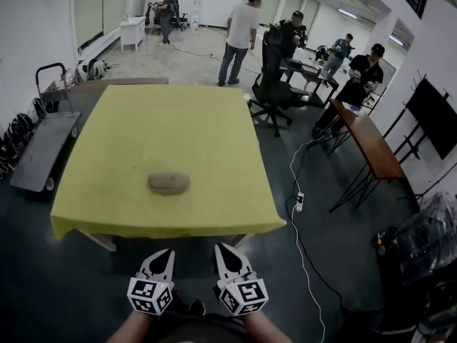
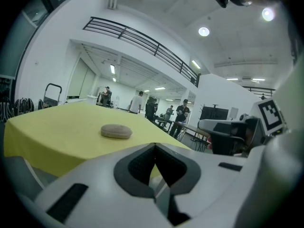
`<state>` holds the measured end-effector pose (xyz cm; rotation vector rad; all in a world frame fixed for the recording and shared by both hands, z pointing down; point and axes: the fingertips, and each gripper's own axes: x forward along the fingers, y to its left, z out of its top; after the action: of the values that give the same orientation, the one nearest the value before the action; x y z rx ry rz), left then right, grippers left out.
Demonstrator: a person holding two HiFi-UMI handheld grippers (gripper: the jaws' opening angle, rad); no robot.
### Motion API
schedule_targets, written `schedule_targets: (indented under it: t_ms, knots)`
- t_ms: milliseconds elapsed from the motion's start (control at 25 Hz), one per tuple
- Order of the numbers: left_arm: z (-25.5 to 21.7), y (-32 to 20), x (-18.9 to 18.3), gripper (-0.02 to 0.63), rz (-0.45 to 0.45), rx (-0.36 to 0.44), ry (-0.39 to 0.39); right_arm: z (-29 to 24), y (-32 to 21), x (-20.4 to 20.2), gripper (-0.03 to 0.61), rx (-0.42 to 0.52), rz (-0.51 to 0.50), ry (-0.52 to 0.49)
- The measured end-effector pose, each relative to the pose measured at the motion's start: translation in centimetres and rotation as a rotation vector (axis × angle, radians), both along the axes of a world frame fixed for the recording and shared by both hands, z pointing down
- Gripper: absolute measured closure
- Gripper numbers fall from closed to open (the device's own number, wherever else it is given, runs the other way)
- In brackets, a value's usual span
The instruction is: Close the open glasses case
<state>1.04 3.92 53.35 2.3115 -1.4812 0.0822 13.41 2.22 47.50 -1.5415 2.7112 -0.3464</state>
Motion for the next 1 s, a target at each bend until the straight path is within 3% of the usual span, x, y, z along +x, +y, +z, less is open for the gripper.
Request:
schedule_targets:
  t_ms: [240, 1000]
  knots:
    - [-0.5, 0.6, 0.8, 0.606, 0.029, 0.01, -0.005, 0.3, 0.6, 0.1, 0.589, -0.009, -0.005, 0.04]
    - [-0.9, 1.5, 0.1, 0.606, 0.005, 0.025, -0.014, 1.3, 1.5, -0.4, 0.589, -0.027, -0.027, 0.052]
